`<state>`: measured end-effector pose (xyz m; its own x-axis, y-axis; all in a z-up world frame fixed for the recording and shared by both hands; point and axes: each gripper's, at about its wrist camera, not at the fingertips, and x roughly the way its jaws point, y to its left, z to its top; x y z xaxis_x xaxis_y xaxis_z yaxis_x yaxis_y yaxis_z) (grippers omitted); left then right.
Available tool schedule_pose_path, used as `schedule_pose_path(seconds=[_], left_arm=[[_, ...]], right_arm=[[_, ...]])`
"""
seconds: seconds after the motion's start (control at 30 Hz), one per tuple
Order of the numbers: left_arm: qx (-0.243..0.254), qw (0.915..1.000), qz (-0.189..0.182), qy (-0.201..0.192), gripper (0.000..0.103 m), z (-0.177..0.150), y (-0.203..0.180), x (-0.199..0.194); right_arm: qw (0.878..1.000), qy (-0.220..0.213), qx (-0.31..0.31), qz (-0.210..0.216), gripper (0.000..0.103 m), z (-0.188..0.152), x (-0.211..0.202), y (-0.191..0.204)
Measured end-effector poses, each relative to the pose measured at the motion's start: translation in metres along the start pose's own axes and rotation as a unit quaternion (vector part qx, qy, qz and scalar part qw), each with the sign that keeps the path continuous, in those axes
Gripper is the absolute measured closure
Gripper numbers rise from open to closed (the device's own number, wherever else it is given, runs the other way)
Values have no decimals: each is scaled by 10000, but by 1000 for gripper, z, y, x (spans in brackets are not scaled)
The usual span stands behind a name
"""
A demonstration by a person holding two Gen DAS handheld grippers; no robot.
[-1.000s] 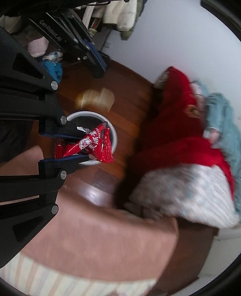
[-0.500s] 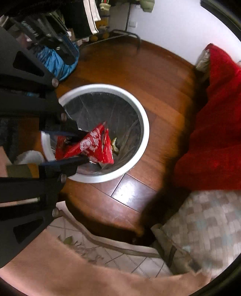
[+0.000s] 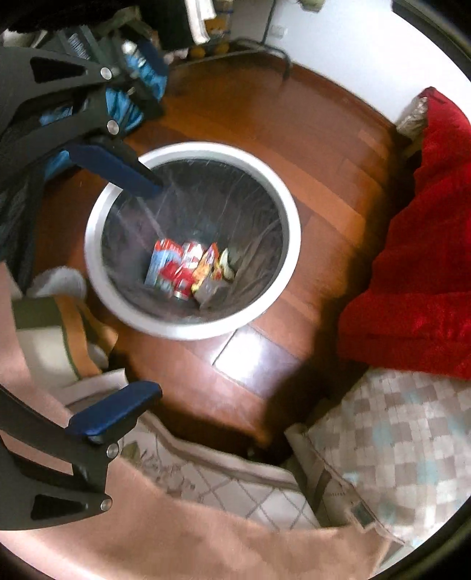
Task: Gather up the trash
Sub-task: 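Release the bread slice from the left tool while the right tool releases the candy bag into the bin, then swing both tools back toward the table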
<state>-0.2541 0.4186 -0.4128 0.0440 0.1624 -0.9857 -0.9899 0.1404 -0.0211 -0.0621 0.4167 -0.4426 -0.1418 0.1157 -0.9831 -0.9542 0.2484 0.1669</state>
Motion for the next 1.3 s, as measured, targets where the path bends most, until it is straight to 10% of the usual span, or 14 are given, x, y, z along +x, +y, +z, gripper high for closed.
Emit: schedule_pose_path(seconds=[0.4,0.83,1.3], left_arm=[[328,9989,145,-310,2,-9,-11,-32],[654,9888,142,-1332,2,-41,-40,-147],[1633,9672,-633,-1840,2,-101,-215,-240]], right_arm=[[9995,-96,-40,-286,0,-29,-22,-5],[9935,-1096,234,190,0,-69,-143,-18],[9602,-2224,1645,395,0,-176,-313,-184]])
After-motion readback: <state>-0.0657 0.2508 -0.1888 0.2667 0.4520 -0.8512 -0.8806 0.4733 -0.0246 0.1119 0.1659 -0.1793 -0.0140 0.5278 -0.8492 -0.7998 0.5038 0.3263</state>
